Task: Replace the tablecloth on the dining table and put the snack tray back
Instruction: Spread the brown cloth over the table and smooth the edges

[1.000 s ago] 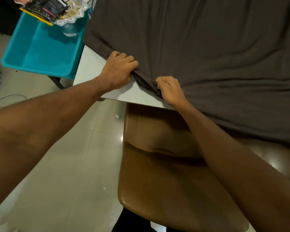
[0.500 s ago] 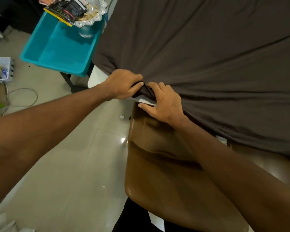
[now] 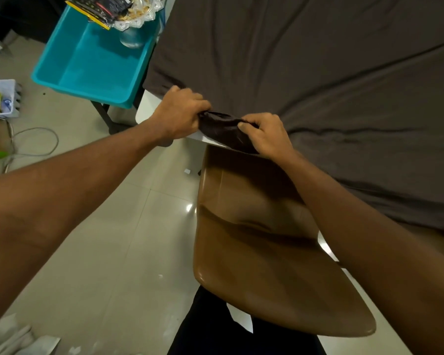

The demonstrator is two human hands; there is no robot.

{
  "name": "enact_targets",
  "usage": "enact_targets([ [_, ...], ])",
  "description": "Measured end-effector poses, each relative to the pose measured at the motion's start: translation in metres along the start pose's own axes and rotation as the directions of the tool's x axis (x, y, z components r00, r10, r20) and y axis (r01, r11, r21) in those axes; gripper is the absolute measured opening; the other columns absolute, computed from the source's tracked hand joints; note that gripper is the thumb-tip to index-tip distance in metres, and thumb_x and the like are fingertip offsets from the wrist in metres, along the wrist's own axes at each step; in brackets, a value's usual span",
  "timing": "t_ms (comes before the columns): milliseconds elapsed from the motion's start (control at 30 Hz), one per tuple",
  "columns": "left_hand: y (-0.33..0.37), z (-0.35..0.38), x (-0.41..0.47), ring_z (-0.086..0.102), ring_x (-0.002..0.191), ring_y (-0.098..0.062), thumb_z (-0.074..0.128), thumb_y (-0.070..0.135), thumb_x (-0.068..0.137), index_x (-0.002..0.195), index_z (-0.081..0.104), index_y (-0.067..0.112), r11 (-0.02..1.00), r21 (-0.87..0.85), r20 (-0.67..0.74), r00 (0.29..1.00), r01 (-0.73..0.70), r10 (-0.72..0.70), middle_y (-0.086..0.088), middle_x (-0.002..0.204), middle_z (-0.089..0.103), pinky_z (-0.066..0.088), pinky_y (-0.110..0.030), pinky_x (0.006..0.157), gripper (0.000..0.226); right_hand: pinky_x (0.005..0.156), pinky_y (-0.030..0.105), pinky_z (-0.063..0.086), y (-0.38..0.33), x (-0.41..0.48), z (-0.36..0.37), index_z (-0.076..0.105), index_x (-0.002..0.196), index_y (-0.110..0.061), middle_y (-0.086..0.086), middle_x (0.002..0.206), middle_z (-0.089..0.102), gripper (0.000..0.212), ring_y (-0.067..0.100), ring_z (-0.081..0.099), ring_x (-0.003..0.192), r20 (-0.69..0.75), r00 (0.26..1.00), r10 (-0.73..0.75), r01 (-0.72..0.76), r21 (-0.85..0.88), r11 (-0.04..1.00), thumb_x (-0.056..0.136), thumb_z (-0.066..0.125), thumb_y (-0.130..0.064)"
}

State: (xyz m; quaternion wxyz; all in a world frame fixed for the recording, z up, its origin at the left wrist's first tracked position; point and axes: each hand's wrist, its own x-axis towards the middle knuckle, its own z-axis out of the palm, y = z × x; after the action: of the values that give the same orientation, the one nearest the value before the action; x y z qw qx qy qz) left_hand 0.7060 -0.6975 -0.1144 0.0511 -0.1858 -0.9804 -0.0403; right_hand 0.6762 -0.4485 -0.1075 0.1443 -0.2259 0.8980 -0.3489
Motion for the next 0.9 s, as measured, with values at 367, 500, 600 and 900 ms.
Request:
enact_targets([
  [367,0.017,-0.002,-0.038,0.049,0.096,-0.026,0.061,0.039,0.083,0.119,0.055,0.017,0.986,0.018,0.072,0.984,-0.165,0.163,-0.009,0.111,0.053,0.041,-0.039,0.076,0.042,0.067,0.035,0.039,-0.005,0.003,0.009,0.060,0.062,-0.011,-0.001,0.061,0.055,0.046,0.012,0.049,0.059,0.311,0.928,0.206,-0.235,0.058,0.970,0.099,0.056,-0.039],
  [500,0.030,0.020,-0.031,0.049,0.112,-0.029,0.063,0.050,0.084,0.136,0.045,0.022,0.996,0.082,0.207,0.978,-0.040,0.022,-0.008,0.128,0.050,0.042,-0.044,0.087,0.061,0.068,0.032,0.048,-0.003,0.000,0.026,0.069,0.085,-0.028,-0.011,0.082,0.065,0.034,0.009,0.059,0.075,0.118,0.988,0.101,-0.087,-0.119,0.989,0.090,0.058,-0.060],
  [600,0.029,0.021,-0.023,0.054,0.107,-0.031,0.057,0.041,0.091,0.129,0.057,0.021,0.999,0.036,0.131,0.991,-0.010,0.005,-0.007,0.121,0.058,0.040,-0.043,0.081,0.043,0.074,0.029,0.048,0.000,-0.010,0.027,0.067,0.108,-0.032,-0.011,0.099,0.063,0.037,0.009,0.058,0.086,0.105,0.994,-0.037,0.064,-0.268,0.961,0.085,0.064,-0.061],
  [900,0.035,0.009,-0.005,0.059,0.072,-0.024,0.037,0.043,0.104,0.111,0.053,0.014,0.951,-0.298,-0.027,0.995,0.084,-0.096,-0.002,0.080,0.060,0.033,-0.031,0.071,0.034,0.069,0.032,0.039,0.013,0.018,0.011,0.063,0.074,-0.014,-0.001,0.068,0.057,0.037,0.011,0.050,0.064,0.156,0.942,0.298,-0.328,0.227,0.917,0.103,0.050,-0.033],
])
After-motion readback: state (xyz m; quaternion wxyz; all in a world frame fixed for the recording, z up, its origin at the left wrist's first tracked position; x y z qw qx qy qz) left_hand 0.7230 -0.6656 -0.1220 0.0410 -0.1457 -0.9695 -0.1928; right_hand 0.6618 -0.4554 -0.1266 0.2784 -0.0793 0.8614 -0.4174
